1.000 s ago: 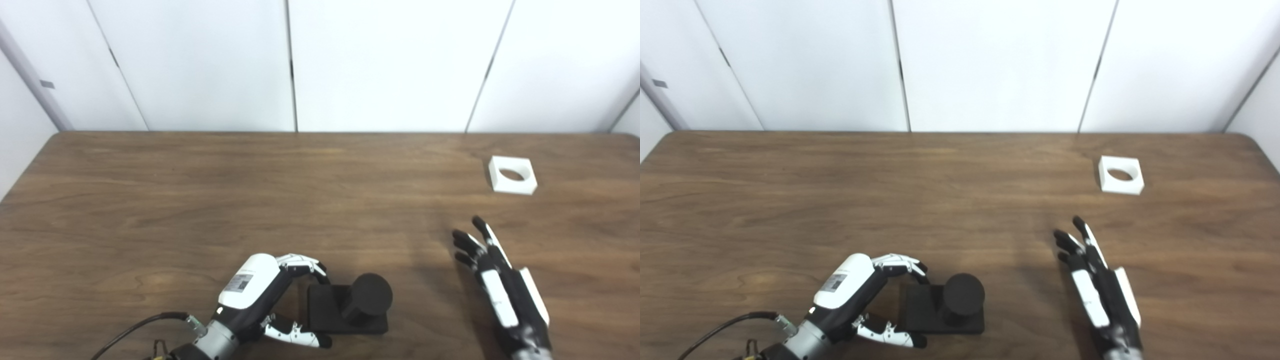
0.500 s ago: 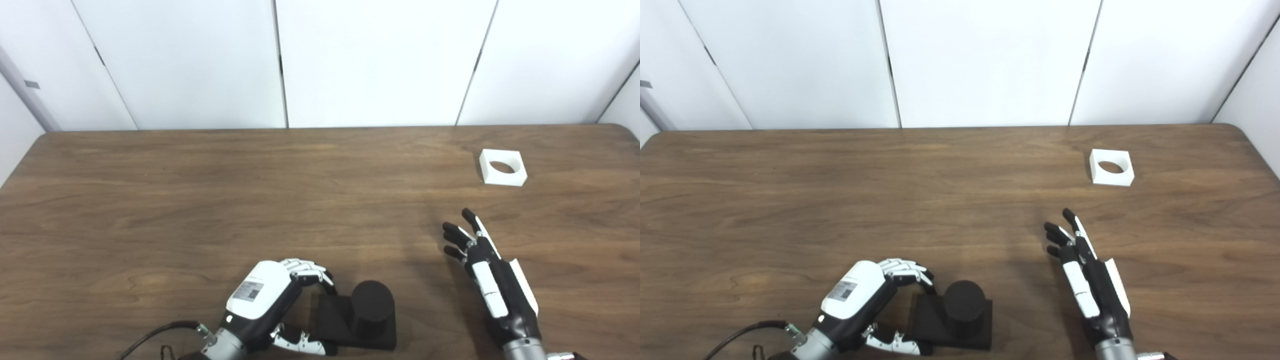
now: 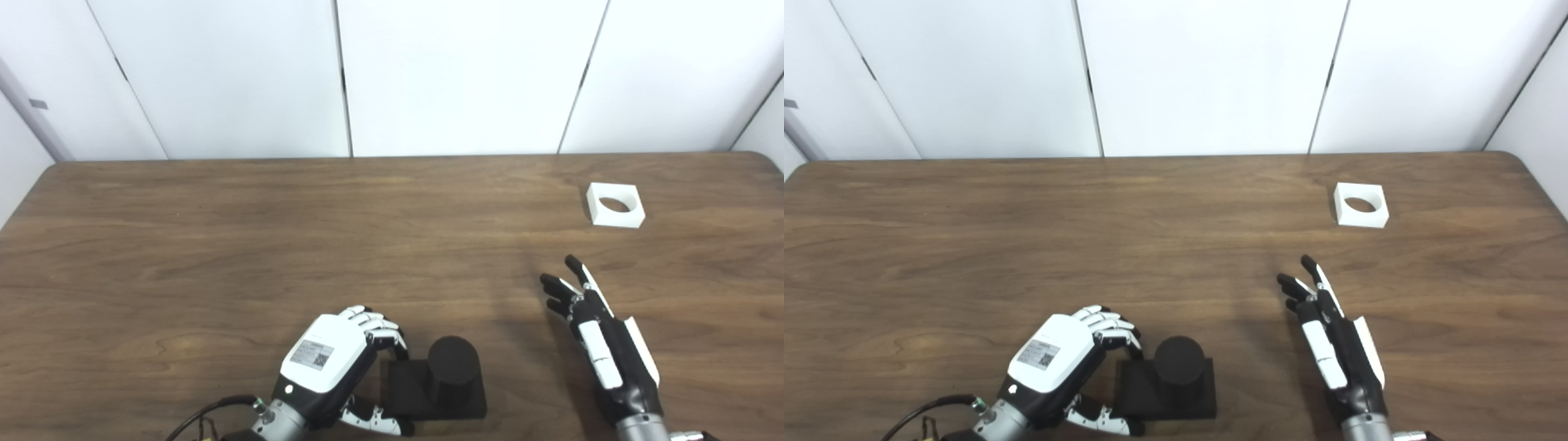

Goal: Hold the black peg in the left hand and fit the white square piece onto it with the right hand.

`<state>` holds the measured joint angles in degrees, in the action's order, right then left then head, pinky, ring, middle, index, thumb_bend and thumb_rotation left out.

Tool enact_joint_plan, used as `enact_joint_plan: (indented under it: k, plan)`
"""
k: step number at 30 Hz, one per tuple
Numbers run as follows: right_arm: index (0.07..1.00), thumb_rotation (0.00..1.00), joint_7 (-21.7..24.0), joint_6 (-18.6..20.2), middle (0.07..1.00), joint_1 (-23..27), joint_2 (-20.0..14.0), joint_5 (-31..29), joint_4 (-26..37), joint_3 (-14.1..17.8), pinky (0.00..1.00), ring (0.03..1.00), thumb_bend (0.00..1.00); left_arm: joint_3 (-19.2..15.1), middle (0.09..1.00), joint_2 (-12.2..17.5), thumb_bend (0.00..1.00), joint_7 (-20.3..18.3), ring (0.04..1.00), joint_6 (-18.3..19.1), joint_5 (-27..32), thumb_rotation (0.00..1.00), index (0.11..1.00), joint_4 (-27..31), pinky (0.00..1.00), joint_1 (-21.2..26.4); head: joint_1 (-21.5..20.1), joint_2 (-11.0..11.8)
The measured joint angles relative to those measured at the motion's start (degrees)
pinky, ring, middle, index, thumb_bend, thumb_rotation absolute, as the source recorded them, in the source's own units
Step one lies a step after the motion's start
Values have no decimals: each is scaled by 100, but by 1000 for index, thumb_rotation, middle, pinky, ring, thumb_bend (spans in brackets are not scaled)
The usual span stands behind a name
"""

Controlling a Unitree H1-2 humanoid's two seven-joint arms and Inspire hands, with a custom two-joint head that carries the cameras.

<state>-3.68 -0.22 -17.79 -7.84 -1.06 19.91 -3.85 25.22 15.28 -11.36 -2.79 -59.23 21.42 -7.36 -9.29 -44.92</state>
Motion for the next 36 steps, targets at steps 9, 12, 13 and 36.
enact_joint_plan:
  k: [9, 12, 13, 36]
  plan:
    - [936, 508, -11, 975, 883, 106, -83, 175, 837, 150, 882, 899, 648, -77, 733, -44, 520, -21, 789, 22, -66, 46, 485, 39, 852, -77, -713, 150]
    - [882, 379, 155, 1525, 883, 521, -384, 738, 1140, 278, 837, 887, 741, -145, 732, -34, 520, -4, 786, 7, -21, 45, 485, 31, 843, -106, -828, 203]
    - [873, 348, 234, 1673, 880, 675, -579, 885, 1168, 359, 831, 882, 756, -153, 730, -31, 520, 0, 785, -2, 6, 46, 485, 12, 840, -101, -889, 220]
    - [941, 254, 2547, 2708, 1000, 3460, -2704, 3927, 7, -298, 998, 1000, 955, -320, 718, -3, 520, 74, 771, -75, 214, 46, 484, -78, 820, -161, -1426, 431]
